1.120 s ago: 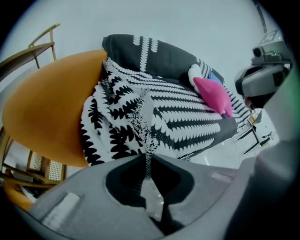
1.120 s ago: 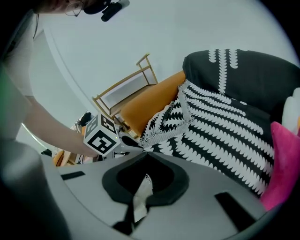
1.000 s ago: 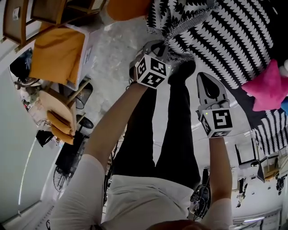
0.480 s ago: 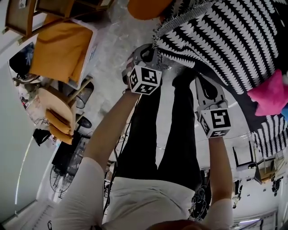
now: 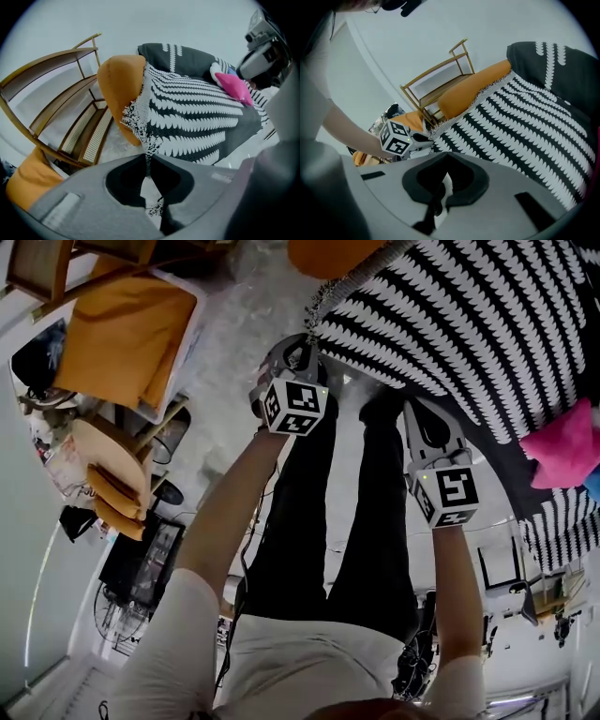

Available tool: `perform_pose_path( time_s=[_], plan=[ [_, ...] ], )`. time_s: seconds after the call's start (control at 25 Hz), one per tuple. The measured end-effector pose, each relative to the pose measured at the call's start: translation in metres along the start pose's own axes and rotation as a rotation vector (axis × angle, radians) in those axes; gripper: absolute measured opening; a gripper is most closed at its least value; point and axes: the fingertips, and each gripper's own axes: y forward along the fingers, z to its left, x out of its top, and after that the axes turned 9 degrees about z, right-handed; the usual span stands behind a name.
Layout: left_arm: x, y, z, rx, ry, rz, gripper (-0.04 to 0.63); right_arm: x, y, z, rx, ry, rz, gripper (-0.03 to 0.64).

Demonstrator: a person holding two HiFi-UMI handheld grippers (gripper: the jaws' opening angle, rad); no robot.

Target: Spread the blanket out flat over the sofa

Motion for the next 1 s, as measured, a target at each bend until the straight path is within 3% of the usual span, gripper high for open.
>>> perform_pose_path(
  time_s=[0.28, 0.44, 0.64, 0.72, 0.84, 1.0],
  plan=[
    [-0.005, 0.035, 0.013, -0.008, -0.066, 0.027, 0.032, -0.013, 0.013, -0.004, 0.001, 0.0, 0.015, 0.004],
    [0.014, 0.04, -0.021, -0.002, -0.087, 0.04, 0.032, -0.032, -0.017, -0.034, 0.007, 0.008, 0.009, 0.003],
    [-0.003, -0.026, -0.024, 0.179, -0.052, 0.211, 0.034, -0.056, -0.047, -0.036, 0.225, 0.067, -0.054, 0.003],
    [0.014, -0.033, -0.034, 0.193, -0.072, 0.22, 0.048, -0.057, -0.068, -0.051, 0.224, 0.066, -0.075, 0.003],
    [0.035, -0.046, -0.041, 0.166, -0.111, 0.205, 0.161, -0.05, -0.092, -0.056, 0.2, 0.058, -0.08, 0.003],
    [0.04, -0.052, -0.04, 0.155, -0.092, 0.193, 0.172, -0.05, -0.088, -0.052, 0.203, 0.057, -0.076, 0.003]
  ],
)
